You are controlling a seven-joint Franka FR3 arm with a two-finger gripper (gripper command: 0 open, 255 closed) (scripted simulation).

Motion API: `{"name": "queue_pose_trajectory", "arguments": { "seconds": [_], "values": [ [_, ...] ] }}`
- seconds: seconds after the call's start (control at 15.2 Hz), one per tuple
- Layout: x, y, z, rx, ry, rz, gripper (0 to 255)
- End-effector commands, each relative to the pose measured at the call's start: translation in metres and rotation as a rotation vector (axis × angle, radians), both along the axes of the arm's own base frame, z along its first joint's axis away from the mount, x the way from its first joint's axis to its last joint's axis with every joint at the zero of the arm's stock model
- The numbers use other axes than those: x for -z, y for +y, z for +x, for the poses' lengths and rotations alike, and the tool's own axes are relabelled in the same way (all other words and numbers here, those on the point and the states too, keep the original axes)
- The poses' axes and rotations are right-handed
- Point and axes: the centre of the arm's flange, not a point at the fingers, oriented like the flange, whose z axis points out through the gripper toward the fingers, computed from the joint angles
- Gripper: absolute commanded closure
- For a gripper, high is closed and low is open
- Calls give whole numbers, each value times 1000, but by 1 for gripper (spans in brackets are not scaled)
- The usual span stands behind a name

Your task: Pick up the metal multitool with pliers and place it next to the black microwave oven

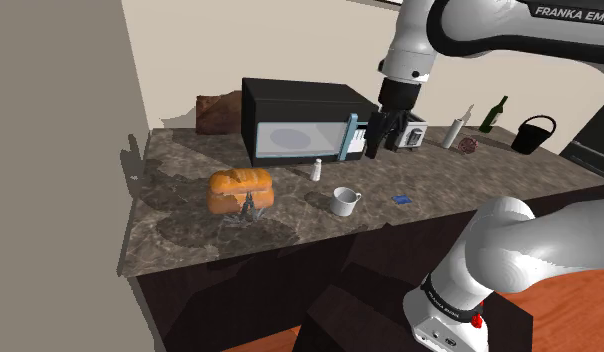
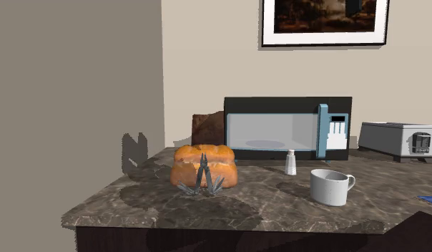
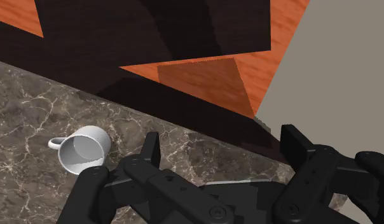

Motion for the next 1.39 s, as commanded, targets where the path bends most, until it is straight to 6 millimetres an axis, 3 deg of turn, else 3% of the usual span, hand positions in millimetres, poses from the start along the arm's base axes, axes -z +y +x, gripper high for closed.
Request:
{"name": "queue_pose_trajectory", "arguments": {
  "seconds": [0.0, 0.66, 1.32],
  "values": [
    [0, 0, 0, 0, 0, 0, 0],
    [94, -6, 86, -273, -50, -6, 0],
    [183, 11, 175, -546, -100, -11, 0]
  ]
}}
